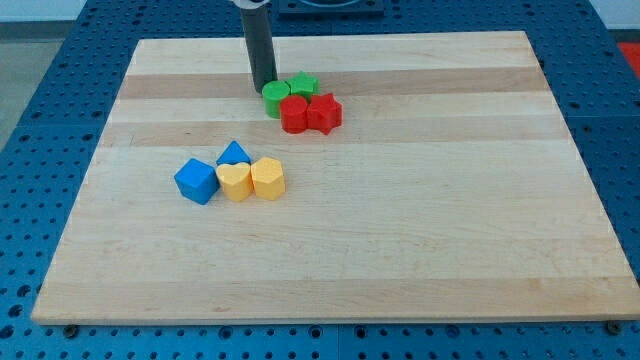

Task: Slide the green circle towards the bottom center of the board

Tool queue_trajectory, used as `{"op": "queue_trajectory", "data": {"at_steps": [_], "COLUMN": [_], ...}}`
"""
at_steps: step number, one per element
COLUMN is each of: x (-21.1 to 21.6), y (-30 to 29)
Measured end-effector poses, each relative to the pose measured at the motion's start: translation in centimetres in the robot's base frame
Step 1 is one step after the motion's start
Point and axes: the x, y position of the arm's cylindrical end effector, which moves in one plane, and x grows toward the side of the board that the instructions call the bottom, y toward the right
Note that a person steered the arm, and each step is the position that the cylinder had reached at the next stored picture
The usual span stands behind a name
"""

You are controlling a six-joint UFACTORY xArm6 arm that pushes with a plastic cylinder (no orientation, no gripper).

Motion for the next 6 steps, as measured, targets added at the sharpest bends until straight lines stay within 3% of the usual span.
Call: {"op": "queue_trajectory", "data": {"at_steps": [3,5,6], "x": [11.9,13.7,9.1], "y": [6.3,6.4,4.6]}}
